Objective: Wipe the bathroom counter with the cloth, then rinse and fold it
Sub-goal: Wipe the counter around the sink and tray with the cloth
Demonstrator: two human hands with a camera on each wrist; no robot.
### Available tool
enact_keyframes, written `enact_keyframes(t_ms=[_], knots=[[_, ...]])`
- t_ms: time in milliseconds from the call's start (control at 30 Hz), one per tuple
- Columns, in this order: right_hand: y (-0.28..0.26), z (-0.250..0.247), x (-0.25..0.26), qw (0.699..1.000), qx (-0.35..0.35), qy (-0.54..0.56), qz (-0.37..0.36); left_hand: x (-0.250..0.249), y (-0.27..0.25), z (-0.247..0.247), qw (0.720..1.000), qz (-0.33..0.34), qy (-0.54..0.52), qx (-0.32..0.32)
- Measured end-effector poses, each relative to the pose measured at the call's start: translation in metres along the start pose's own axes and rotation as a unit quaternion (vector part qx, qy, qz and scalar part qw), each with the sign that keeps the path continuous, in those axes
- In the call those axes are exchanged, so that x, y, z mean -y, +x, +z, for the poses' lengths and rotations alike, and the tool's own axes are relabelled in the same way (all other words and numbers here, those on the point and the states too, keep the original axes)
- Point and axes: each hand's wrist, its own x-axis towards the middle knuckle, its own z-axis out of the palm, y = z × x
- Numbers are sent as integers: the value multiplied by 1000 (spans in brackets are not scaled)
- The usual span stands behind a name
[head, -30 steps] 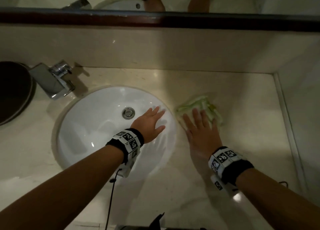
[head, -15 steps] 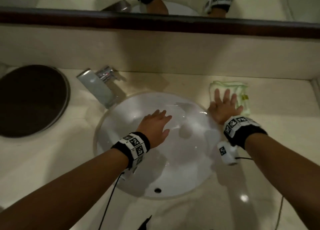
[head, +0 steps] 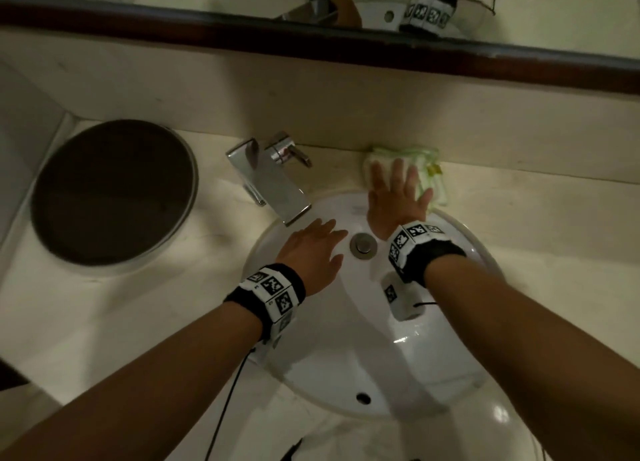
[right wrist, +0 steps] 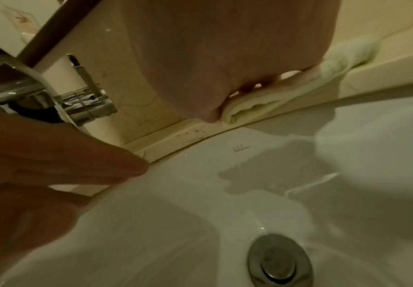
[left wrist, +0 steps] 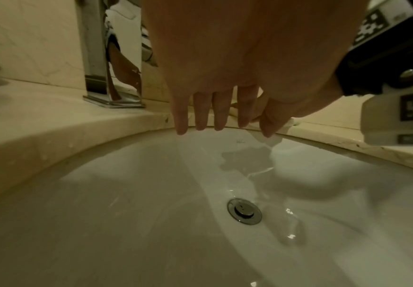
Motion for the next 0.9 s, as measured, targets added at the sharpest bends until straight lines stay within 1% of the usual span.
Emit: enact_keyframes(t_ms=[33, 67, 167, 200, 267, 400, 467, 500, 600, 700, 800, 900], knots=[[-1, 0, -5, 1000, -5, -5, -3, -2, 2, -1, 1000, 4, 0, -2], [-4, -2, -21, 1000, -9, -11, -1, -12, 8, -2, 1000, 15, 3, -1], [-5, 0, -36, 999, 0, -23, -36, -13, 11, -5, 1000, 15, -1, -7], [-5, -2, -48, 999, 1, -18, -28, -18, 14, -6, 1000, 23, 0, -5], [-9, -6, -82, 1000, -4, -2, 14, -30, 20, -7, 999, 38, 1, -2], [-33, -9, -170, 993, -38, 56, 101, -51, 31, -4, 999, 46, -8, 15], [-48, -7, -199, 987, -49, 61, 142, -58, 34, 0, 999, 47, -8, 25], [-52, -5, -205, 985, -52, 51, 153, -59, 35, 2, 999, 46, -6, 26], [-49, -6, -202, 982, -50, 52, 173, -59, 36, 6, 998, 48, 2, 26], [-41, -12, -184, 979, -25, 71, 192, -53, 29, 5, 998, 58, 18, 22], [-36, -12, -163, 984, -22, 55, 168, -44, 21, -2, 998, 61, 17, -4], [-30, -9, -128, 991, -16, 38, 127, -29, 12, -9, 999, 44, 18, -10]])
